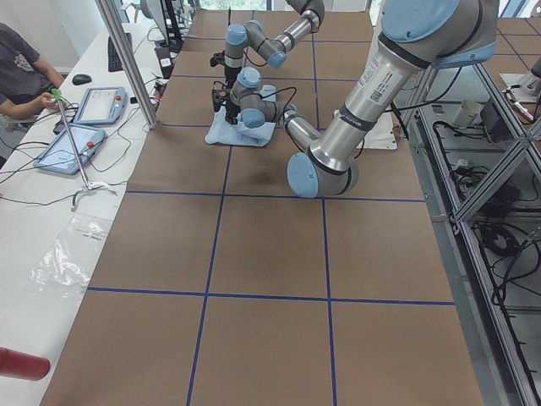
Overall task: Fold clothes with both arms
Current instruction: 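Lower the folded edge onto the far shirt edge with both grippers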
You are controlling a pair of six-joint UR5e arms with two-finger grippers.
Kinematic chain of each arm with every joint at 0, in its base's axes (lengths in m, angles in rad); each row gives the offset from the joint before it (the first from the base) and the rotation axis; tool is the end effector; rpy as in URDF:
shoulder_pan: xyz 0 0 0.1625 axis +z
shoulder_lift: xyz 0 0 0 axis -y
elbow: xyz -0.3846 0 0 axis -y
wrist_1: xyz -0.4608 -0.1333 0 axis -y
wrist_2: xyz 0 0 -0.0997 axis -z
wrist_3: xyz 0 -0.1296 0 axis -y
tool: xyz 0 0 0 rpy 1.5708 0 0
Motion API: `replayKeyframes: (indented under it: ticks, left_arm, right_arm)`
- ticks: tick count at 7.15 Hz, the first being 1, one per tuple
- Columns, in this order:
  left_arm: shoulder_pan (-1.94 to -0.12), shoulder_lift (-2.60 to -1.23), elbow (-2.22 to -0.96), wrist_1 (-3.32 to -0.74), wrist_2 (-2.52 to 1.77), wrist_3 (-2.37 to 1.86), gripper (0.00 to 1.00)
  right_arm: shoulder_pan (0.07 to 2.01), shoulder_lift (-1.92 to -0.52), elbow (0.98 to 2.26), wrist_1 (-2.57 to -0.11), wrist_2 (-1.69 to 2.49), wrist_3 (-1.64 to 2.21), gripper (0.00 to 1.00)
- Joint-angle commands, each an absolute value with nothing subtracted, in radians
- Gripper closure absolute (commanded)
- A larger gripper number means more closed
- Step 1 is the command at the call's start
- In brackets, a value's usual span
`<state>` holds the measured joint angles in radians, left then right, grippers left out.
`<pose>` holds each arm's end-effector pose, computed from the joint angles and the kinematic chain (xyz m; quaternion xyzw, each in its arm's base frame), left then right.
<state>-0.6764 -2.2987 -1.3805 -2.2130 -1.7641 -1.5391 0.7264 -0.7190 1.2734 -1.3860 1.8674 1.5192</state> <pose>0.5617 -0.5899 0.1700 0.1167 0.5471 -0.2111 0.8015 -0.5634 -0.6282 0.1977 0.0080 -0.3828 0.2549 0.8879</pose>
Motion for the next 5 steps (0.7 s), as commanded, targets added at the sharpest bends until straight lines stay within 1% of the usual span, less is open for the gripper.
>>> replayKeyframes:
  ticks: [1, 4, 5]
  left_arm:
    - [-0.676, -2.298, -1.374, -2.212, -1.763, -1.540, 1.00]
    - [-0.681, -2.299, -1.364, -2.214, -1.763, -1.543, 1.00]
    - [-0.681, -2.299, -1.364, -2.214, -1.761, -1.552, 0.74]
  right_arm:
    - [0.738, -0.718, 1.249, -1.351, 1.867, 1.523, 1.00]
    - [0.739, -0.716, 1.247, -1.345, 1.867, 1.519, 1.00]
    - [0.738, -0.716, 1.244, -1.342, 1.862, 1.514, 0.01]
